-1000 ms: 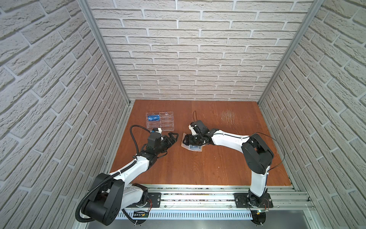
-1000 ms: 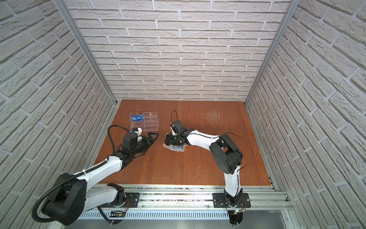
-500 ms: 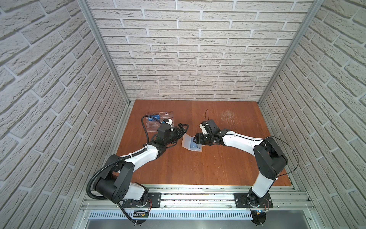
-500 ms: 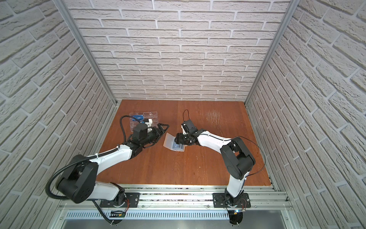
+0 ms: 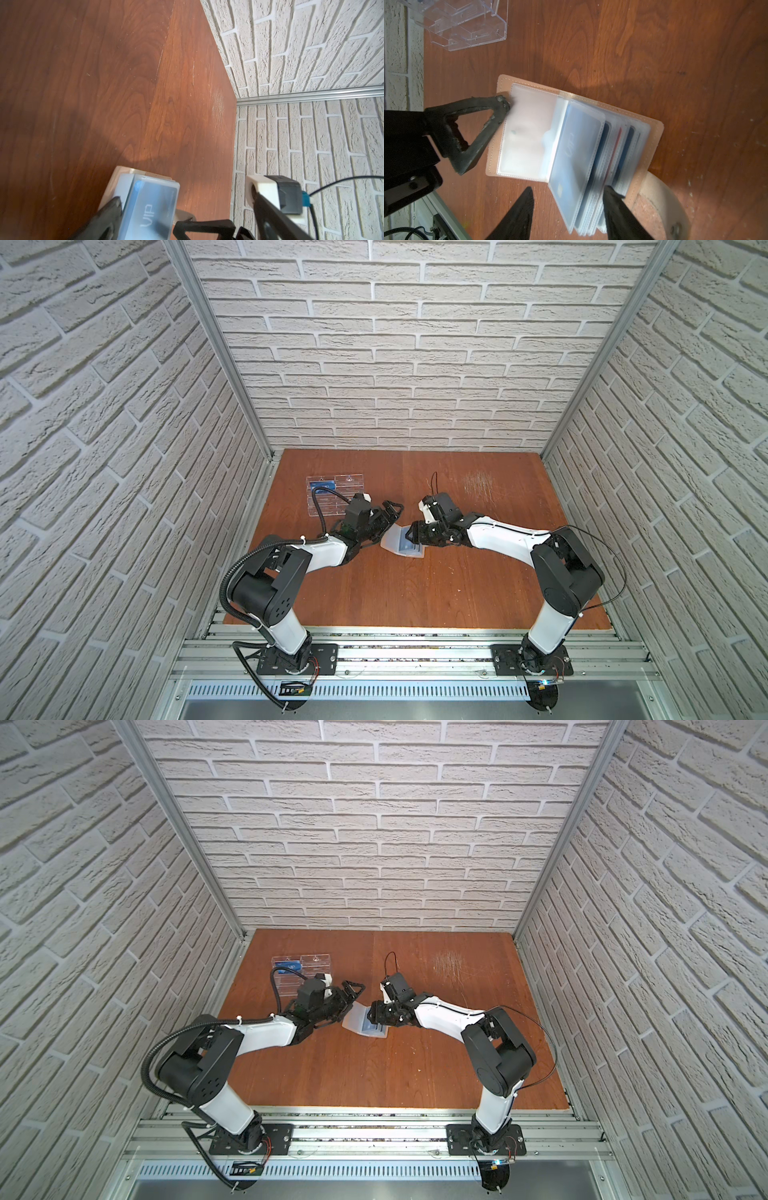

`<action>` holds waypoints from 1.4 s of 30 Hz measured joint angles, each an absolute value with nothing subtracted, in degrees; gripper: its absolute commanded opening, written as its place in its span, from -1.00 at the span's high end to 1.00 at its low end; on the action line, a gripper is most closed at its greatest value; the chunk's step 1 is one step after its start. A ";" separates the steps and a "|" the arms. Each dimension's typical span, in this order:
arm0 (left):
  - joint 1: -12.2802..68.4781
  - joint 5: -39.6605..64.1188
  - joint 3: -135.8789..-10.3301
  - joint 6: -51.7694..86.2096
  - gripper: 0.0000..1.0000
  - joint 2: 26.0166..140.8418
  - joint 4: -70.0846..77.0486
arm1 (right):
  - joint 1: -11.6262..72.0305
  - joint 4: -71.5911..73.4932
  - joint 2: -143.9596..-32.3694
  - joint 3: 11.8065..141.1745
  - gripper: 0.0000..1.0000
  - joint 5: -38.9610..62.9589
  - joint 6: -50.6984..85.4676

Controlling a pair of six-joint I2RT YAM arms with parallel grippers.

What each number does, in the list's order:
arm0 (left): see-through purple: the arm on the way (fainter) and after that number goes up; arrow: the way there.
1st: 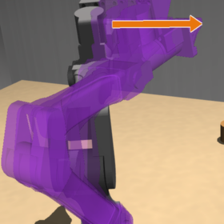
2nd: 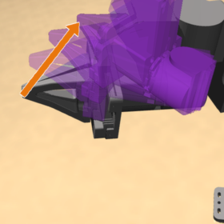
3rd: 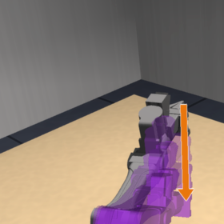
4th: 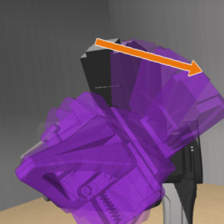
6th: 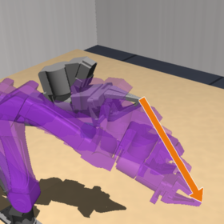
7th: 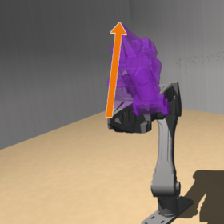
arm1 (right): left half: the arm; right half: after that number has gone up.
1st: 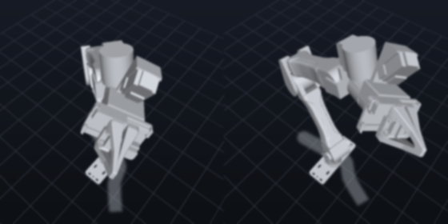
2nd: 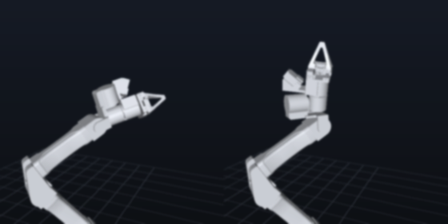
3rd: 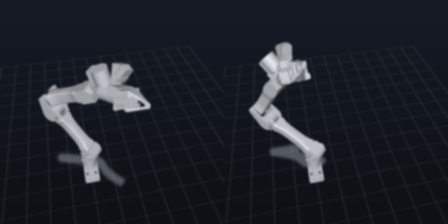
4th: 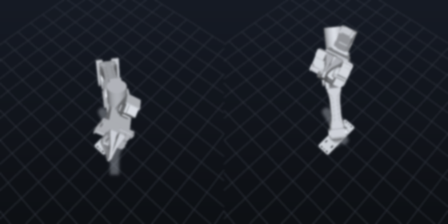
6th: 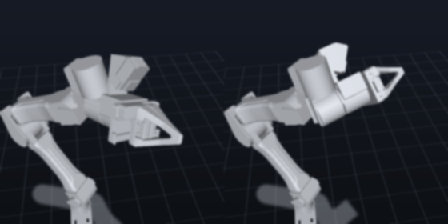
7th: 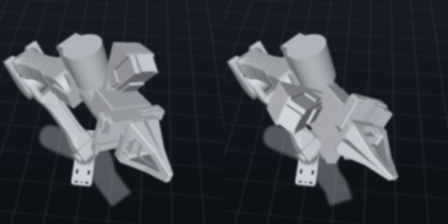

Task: Take the credit cards out of the card holder
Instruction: Flip over the card slot in the card holder.

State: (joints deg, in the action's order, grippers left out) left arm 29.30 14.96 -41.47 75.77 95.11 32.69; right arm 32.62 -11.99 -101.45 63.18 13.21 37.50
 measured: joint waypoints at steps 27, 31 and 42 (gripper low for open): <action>28.56 15.20 -33.56 78.70 -0.96 98.70 42.94 | 33.69 -11.62 -101.47 64.55 0.02 13.80 37.52; 28.56 15.31 -33.34 78.91 -0.97 98.87 43.75 | 33.89 -11.55 -101.84 65.54 0.03 13.82 37.52; 28.23 15.55 -32.80 79.40 -0.96 98.87 44.60 | 34.02 -11.60 -103.72 66.04 0.03 13.63 37.50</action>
State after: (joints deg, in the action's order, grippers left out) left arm 28.23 15.55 -32.80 79.40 98.87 44.60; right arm 34.02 -11.60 -103.72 66.04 13.63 37.50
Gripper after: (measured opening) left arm 0.982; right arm 0.483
